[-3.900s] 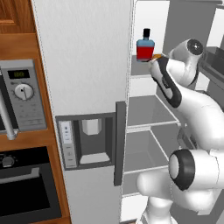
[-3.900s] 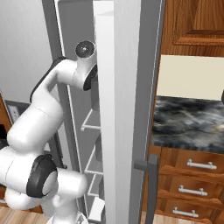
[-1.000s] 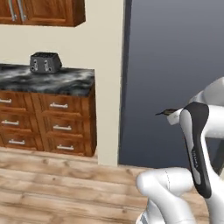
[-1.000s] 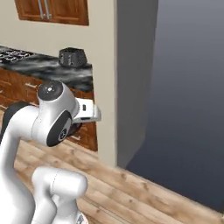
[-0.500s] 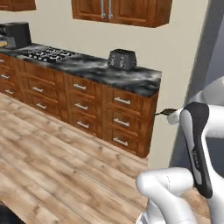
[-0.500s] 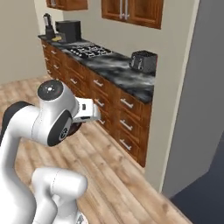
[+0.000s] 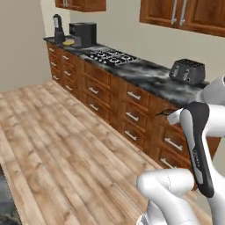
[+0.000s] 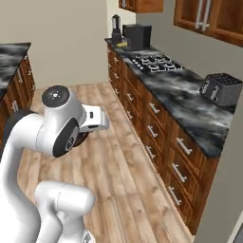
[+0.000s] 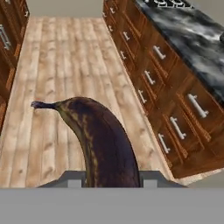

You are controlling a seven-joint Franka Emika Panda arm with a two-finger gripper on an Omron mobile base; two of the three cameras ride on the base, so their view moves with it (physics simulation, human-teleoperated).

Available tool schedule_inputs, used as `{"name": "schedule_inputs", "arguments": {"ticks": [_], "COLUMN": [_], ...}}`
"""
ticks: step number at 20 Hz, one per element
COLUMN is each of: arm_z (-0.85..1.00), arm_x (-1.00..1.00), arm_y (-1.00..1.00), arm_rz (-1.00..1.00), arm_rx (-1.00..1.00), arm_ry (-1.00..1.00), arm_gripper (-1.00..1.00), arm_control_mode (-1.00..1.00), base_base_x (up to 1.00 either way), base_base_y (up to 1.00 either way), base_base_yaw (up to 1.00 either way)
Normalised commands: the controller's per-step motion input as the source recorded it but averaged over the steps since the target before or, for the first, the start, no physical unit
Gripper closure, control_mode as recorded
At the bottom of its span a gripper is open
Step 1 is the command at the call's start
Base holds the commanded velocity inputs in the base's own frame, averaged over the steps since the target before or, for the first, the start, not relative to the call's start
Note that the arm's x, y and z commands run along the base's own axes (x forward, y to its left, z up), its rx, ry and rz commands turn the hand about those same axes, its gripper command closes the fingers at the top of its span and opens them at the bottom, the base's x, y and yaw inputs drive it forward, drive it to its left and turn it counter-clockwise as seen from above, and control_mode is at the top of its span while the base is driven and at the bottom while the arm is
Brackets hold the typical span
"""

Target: Pick the banana and orange from the fridge and place them on the plate next to the blender to make a fruit smoothie.

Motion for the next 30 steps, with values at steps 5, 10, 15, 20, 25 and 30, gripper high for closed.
{"name": "schedule_inputs", "arguments": {"ticks": [5,10,15,20,25,30], "arm_z": [0.00,0.00,0.00,0.00,0.00,0.00], "arm_x": [0.00,0.00,0.00,0.00,0.00,0.00], "arm_y": [0.00,0.00,0.00,0.00,0.00,0.00], "arm_rz": [0.00,0.00,0.00,0.00,0.00,0.00], "arm_rx": [0.00,0.00,0.00,0.00,0.00,0.00], "arm_ry": [0.00,0.00,0.00,0.00,0.00,0.00], "arm_gripper": [1.00,1.00,1.00,1.00,1.00,1.00], "arm_control_mode": [1.00,1.00,1.00,1.00,1.00,1.00], "base_base_x": [1.00,1.00,1.00,1.00,1.00,1.00], "base_base_y": [-0.07,-0.14,-0.44,-0.65,-0.64,-0.59], "base_base_yaw": [0.66,0.63,0.42,0.24,0.13,0.07]}}
